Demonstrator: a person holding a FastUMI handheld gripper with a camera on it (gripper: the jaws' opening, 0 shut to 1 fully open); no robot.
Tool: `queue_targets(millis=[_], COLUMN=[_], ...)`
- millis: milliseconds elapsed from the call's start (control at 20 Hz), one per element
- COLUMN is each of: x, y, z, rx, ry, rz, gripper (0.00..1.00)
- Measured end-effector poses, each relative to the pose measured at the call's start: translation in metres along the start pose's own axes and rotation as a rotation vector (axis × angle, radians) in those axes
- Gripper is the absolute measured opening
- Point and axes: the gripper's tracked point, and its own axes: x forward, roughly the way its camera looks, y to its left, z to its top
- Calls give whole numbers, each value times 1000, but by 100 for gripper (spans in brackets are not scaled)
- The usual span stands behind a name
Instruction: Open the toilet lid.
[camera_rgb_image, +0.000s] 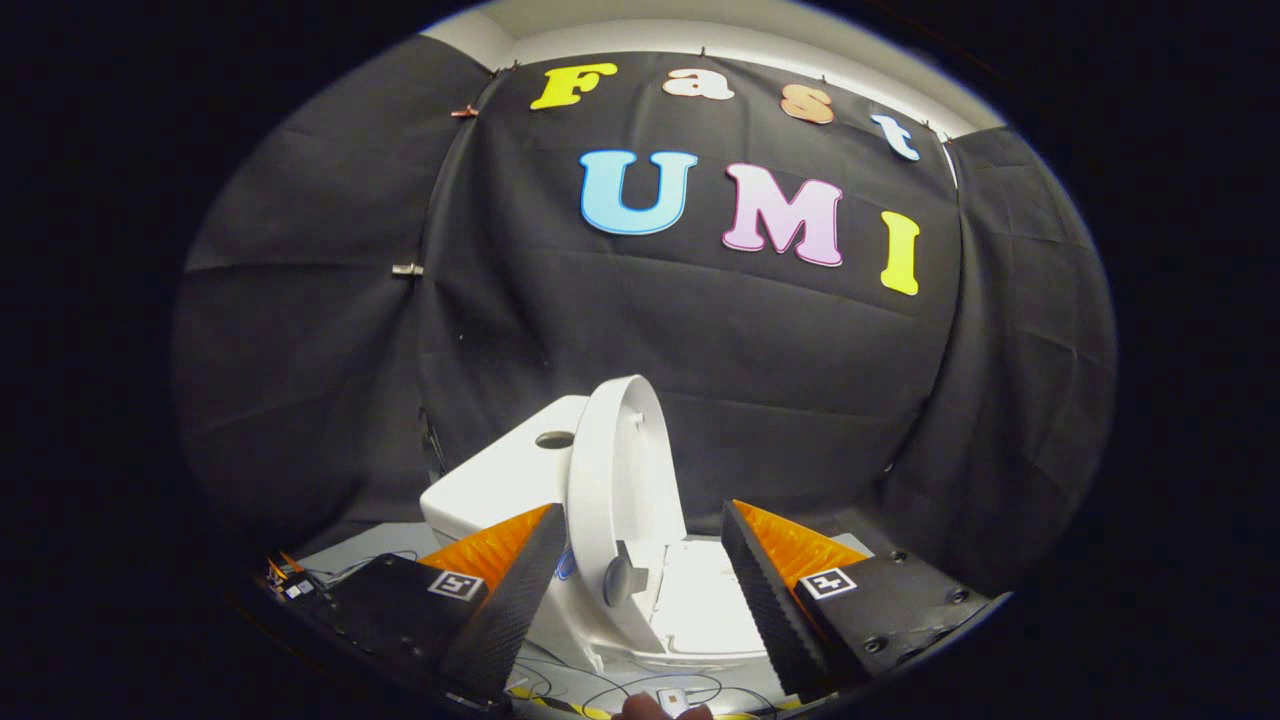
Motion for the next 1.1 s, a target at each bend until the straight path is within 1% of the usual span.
queue_targets(millis=[200,450,700,1100], x=[-16,-38,-65,-101], y=[-27,-61,-96,-158], z=[30,67,94,130], rx=[28,20,57,111], ry=[-56,-141,-201,-274], rz=[-7,-22,-25,-76], gripper=[99,99,98,98])
